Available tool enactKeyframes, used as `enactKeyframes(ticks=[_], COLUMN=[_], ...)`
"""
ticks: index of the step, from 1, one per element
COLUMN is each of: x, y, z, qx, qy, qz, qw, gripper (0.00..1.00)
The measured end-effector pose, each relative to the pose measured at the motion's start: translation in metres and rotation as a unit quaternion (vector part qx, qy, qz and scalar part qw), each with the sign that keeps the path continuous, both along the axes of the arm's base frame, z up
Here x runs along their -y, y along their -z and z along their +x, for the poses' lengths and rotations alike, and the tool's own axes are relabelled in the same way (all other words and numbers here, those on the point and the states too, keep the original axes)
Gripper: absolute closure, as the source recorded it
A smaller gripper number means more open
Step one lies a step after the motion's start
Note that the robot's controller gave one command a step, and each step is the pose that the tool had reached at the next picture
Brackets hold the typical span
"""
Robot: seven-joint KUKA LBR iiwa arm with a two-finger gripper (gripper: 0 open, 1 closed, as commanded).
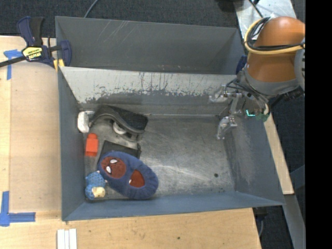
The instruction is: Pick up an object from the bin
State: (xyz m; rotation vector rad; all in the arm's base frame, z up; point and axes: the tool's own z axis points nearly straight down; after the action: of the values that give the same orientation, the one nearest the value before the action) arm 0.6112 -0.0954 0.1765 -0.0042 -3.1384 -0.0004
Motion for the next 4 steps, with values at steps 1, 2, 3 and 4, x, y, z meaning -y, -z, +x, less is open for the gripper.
enactKeyframes(ticks=[1, 2, 3, 4], x=[-0.138, -0.220, -0.217, -0.217], y=[0.044, 0.055, 0.087, 0.088], z=[0.008, 0.004, 0.014, 0.015], qx=[0.0008, 0.0019, 0.0088, 0.0095], qy=[0.150, 0.056, -0.057, -0.057], qz=[0.000, 0.001, 0.000, -0.001], qw=[0.9886, 0.9984, 0.9984, 0.9983], gripper=[0.00, 0.00, 0.00, 1.00])
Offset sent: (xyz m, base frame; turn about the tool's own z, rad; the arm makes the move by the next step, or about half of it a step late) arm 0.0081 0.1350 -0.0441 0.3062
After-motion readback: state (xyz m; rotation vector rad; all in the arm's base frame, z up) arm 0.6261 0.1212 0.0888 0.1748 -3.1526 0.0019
